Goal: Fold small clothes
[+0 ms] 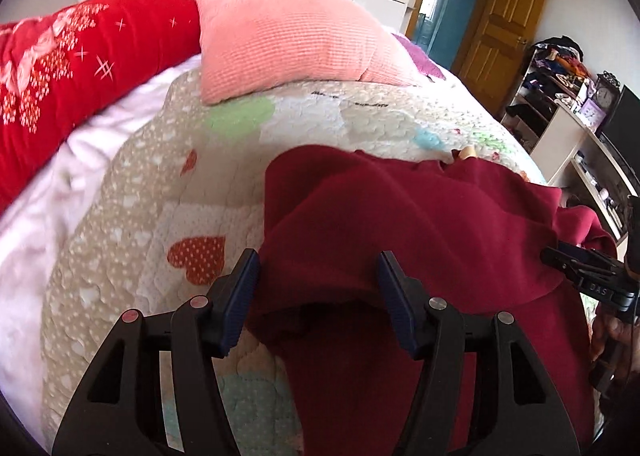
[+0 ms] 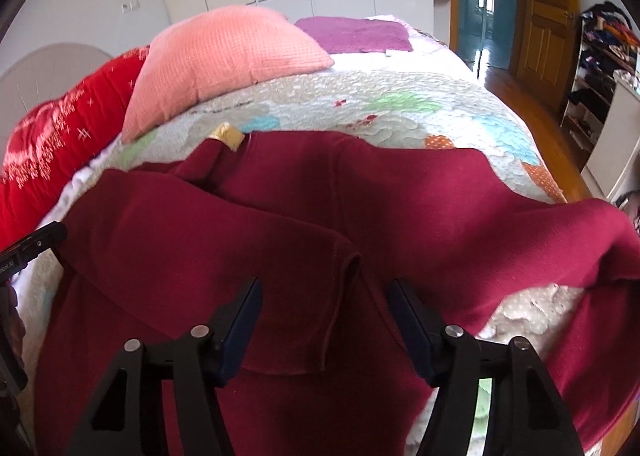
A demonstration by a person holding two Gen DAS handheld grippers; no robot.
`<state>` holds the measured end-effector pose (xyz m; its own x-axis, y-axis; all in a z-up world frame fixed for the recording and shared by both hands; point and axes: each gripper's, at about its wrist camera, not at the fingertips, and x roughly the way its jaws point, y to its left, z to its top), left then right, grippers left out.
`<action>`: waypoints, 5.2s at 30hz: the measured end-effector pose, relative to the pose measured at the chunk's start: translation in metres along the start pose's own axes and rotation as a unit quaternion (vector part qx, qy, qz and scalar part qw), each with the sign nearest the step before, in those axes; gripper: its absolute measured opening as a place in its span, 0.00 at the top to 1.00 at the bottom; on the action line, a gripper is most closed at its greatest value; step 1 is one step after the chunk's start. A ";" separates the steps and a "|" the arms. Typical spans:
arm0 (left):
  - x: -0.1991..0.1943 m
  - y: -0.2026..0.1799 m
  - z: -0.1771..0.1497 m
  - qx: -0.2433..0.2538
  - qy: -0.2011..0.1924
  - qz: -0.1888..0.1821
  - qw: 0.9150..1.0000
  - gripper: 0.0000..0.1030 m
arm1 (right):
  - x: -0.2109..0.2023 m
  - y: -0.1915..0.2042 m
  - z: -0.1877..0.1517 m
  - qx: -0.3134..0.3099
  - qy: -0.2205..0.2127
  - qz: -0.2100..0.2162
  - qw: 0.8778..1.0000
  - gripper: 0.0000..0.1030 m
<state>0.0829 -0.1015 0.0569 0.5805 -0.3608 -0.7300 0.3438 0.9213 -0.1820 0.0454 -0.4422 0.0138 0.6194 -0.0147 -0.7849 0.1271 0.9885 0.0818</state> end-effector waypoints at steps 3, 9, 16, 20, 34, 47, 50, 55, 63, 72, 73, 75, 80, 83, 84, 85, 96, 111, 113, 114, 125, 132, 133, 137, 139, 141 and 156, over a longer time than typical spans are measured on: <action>-0.002 0.001 -0.001 -0.008 -0.001 -0.003 1.000 0.42 | 0.005 0.002 0.001 -0.010 -0.007 -0.016 1.000 0.63; -0.010 0.004 0.003 -0.030 -0.006 -0.015 0.999 0.42 | -0.018 0.005 0.010 -0.028 -0.049 0.009 0.998 0.93; -0.023 0.000 0.010 -0.037 -0.023 -0.027 0.999 0.42 | -0.062 0.002 0.030 -0.054 -0.113 -0.040 0.991 0.95; -0.015 -0.001 0.014 -0.045 -0.017 -0.031 0.998 0.42 | -0.057 -0.011 0.038 -0.050 -0.103 -0.085 0.990 0.95; 0.051 0.009 0.027 -0.068 0.051 -0.064 0.994 0.46 | -0.057 -0.032 0.028 -0.002 -0.096 -0.066 0.993 0.54; 0.045 0.064 0.030 -0.114 0.035 -0.025 0.993 0.91 | 0.016 0.052 0.028 -0.046 -0.010 0.043 0.998 0.54; 0.051 0.062 0.024 -0.098 0.043 -0.021 0.994 0.91 | 0.043 0.063 0.024 -0.059 0.024 0.025 0.998 0.54; 0.042 0.065 0.030 -0.117 0.041 -0.034 0.992 0.88 | 0.026 0.063 0.034 -0.057 0.002 0.039 0.998 0.54; 0.012 0.048 0.029 -0.078 0.022 0.002 0.997 0.88 | 0.030 0.098 0.058 -0.096 -0.017 0.058 0.994 0.54; 0.019 0.027 0.000 -0.025 0.040 0.057 0.997 0.66 | 0.080 0.139 0.056 -0.149 0.013 0.016 0.989 0.54; 0.021 0.028 -0.003 -0.026 0.038 0.059 0.997 0.65 | 0.076 0.137 0.057 -0.145 0.013 0.017 0.989 0.54; 0.020 0.029 -0.005 -0.027 0.033 0.062 0.997 0.64 | 0.061 0.129 0.055 -0.131 0.010 0.025 0.991 0.54; 0.014 0.020 -0.005 -0.020 0.028 0.071 0.997 0.64 | 0.011 0.099 0.031 -0.126 -0.015 0.016 0.992 0.54; 0.008 0.011 -0.005 -0.009 0.020 0.085 0.996 0.64 | 0.009 0.075 0.015 -0.090 0.002 0.008 0.996 0.53; 0.005 0.008 -0.004 -0.006 0.018 0.087 0.996 0.64 | 0.016 0.068 0.011 -0.079 0.015 0.002 0.997 0.53; 0.002 0.005 -0.004 -0.005 0.016 0.086 0.996 0.64 | 0.024 0.062 0.007 -0.069 0.027 -0.003 0.997 0.53; -0.016 -0.016 -0.007 -0.009 0.000 0.088 0.996 0.64 | 0.006 0.053 0.004 -0.040 0.005 0.015 0.999 0.53; -0.041 -0.053 -0.017 -0.011 -0.037 0.076 0.996 0.64 | -0.039 0.021 -0.031 -0.017 -0.008 -0.002 1.000 0.53; -0.044 -0.062 -0.016 -0.005 -0.043 0.061 0.997 0.64 | -0.052 0.006 -0.035 -0.008 -0.019 -0.011 1.000 0.53; -0.044 -0.065 -0.017 -0.004 -0.043 0.055 0.998 0.64 | -0.059 -0.004 -0.038 -0.001 -0.023 -0.017 1.000 0.53; -0.021 -0.074 -0.020 -0.003 -0.014 0.042 0.999 0.64 | -0.121 -0.131 -0.081 0.152 -0.056 -0.119 0.980 0.50; -0.018 -0.068 -0.023 0.001 -0.007 0.058 0.998 0.64 | -0.091 -0.166 -0.091 0.219 -0.028 -0.070 0.973 0.50; -0.018 -0.067 -0.023 0.000 -0.007 0.058 0.998 0.64 | -0.086 -0.166 -0.091 0.218 -0.028 -0.064 0.973 0.59; -0.019 -0.059 -0.024 -0.004 -0.006 0.060 0.998 0.64 | -0.093 -0.163 -0.083 0.182 -0.053 -0.096 0.977 0.91; -0.019 -0.053 -0.024 -0.011 -0.005 0.061 0.998 0.64 | -0.112 -0.164 -0.074 0.169 -0.080 -0.128 0.974 0.93; -0.022 -0.046 -0.023 -0.020 -0.007 0.058 0.998 0.64 | -0.132 -0.159 -0.058 0.137 -0.112 -0.170 0.969 0.93; -0.064 0.028 -0.004 -0.085 -0.054 0.078 0.992 0.64 | -0.148 0.121 0.049 -0.278 -0.303 -0.080 0.908 0.93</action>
<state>0.0523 -0.0523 0.0953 0.6952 -0.2178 -0.6850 0.1194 0.9747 -0.1888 0.0070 -0.3279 0.1700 0.9612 -0.0790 -0.2643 -0.0532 0.8871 -0.4586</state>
